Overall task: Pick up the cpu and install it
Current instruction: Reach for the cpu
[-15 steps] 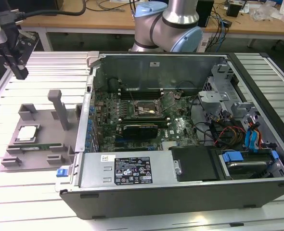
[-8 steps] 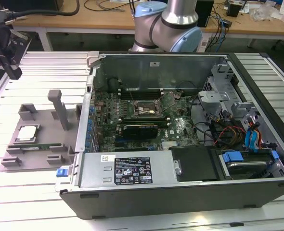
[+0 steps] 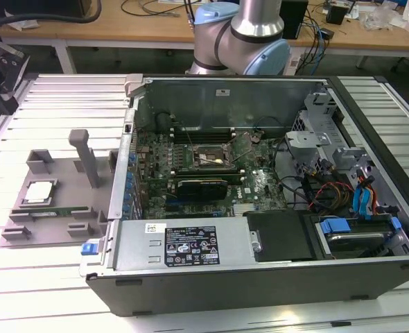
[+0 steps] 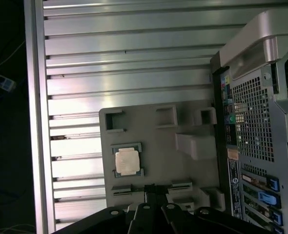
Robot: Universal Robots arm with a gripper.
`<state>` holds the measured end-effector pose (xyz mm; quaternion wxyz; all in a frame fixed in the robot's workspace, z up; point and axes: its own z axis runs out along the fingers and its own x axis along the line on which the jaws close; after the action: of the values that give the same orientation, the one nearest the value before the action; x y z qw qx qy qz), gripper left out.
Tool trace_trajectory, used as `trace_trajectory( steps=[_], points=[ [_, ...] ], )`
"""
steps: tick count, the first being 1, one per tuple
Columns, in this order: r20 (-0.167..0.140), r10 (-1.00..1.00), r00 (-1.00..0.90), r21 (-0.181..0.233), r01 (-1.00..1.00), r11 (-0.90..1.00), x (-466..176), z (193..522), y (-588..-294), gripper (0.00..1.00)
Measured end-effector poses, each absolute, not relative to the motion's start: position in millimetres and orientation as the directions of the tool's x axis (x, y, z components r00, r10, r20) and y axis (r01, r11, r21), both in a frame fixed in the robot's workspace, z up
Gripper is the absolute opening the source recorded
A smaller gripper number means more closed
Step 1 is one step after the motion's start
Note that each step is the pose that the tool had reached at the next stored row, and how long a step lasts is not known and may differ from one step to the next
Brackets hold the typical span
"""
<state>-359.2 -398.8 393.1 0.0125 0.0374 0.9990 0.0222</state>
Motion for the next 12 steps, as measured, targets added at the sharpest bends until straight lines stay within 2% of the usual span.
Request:
trace_trajectory(
  steps=[12],
  points=[
    [-0.023,0.075,-0.997,0.045,0.074,0.996,-385.7,393.1,-398.8,0.11]
  ],
)
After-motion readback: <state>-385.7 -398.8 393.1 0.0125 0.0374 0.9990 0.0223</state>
